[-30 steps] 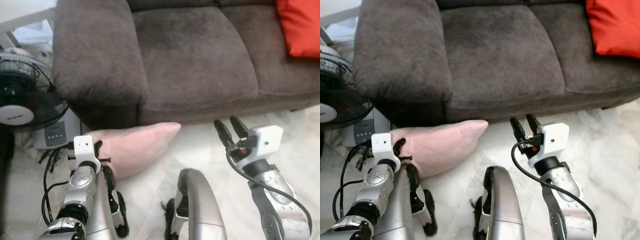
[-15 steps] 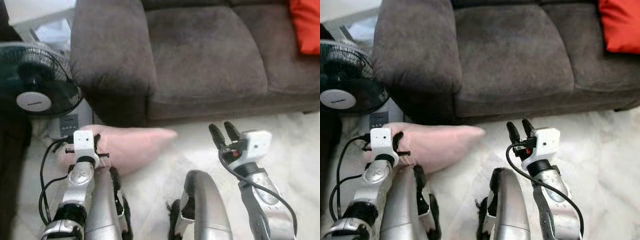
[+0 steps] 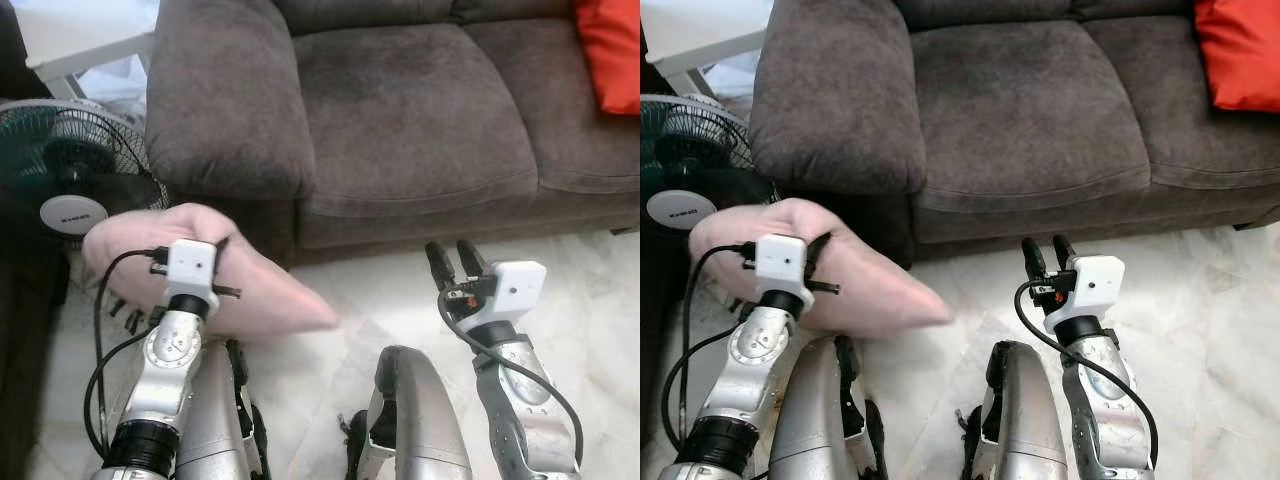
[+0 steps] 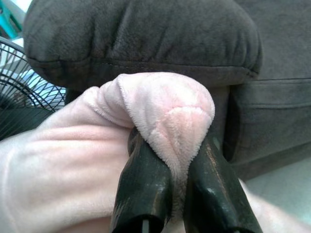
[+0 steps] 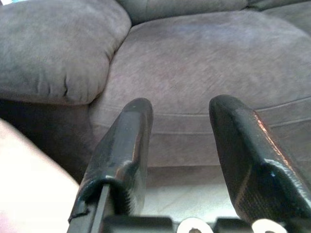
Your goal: Move the pillow to the sofa from floor
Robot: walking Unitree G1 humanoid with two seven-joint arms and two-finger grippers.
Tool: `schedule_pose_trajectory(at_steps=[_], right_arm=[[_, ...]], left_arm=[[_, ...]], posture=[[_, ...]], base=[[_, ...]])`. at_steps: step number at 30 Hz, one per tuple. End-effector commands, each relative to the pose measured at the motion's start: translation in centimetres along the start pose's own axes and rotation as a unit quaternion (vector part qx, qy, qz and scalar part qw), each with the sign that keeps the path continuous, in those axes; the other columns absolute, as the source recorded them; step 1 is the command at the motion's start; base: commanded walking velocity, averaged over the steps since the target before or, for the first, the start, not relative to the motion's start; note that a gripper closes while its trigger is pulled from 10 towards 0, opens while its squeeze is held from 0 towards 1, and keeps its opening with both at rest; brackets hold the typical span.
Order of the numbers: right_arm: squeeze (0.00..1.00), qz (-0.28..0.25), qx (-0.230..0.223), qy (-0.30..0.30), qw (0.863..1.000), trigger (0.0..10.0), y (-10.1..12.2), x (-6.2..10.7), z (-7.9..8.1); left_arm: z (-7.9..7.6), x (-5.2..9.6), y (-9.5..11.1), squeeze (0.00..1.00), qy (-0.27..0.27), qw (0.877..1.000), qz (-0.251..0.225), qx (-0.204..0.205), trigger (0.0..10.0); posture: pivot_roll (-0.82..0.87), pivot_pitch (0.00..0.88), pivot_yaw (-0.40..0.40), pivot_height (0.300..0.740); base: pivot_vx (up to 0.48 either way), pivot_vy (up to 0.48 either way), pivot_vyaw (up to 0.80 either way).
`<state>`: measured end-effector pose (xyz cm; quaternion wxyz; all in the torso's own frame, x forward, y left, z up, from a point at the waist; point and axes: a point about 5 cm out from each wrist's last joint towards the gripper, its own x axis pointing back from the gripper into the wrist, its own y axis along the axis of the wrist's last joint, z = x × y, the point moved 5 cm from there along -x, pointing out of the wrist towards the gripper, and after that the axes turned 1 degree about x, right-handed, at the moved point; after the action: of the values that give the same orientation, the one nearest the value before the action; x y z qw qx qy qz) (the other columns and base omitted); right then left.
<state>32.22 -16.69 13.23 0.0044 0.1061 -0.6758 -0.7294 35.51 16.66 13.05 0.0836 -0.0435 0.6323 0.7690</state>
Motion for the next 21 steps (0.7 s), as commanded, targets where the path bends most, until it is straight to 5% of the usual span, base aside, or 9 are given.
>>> schedule_pose_trajectory(at_steps=[1, 21], right_arm=[[0.0, 0.009, 0.003, -0.013, 1.0, 10.0, -0.7, 0.4, -0.7], [0.0, -0.009, 0.002, -0.018, 1.0, 10.0, -0.2, -0.1, -0.8]], left_arm=[[0.2, 0.0, 2.1, 0.0, 0.005, 0.999, -0.034, -0.003, 10.0], [-0.4, 0.1, 3.6, 0.0, 0.006, 0.999, -0.037, 0.01, 10.0]], posture=[[0.11, 0.135, -0.031, 0.532], [0.1, 0.089, -0.029, 0.54]], base=[[0.0, 0.0, 0.0], [0.0, 0.0, 0.0]])
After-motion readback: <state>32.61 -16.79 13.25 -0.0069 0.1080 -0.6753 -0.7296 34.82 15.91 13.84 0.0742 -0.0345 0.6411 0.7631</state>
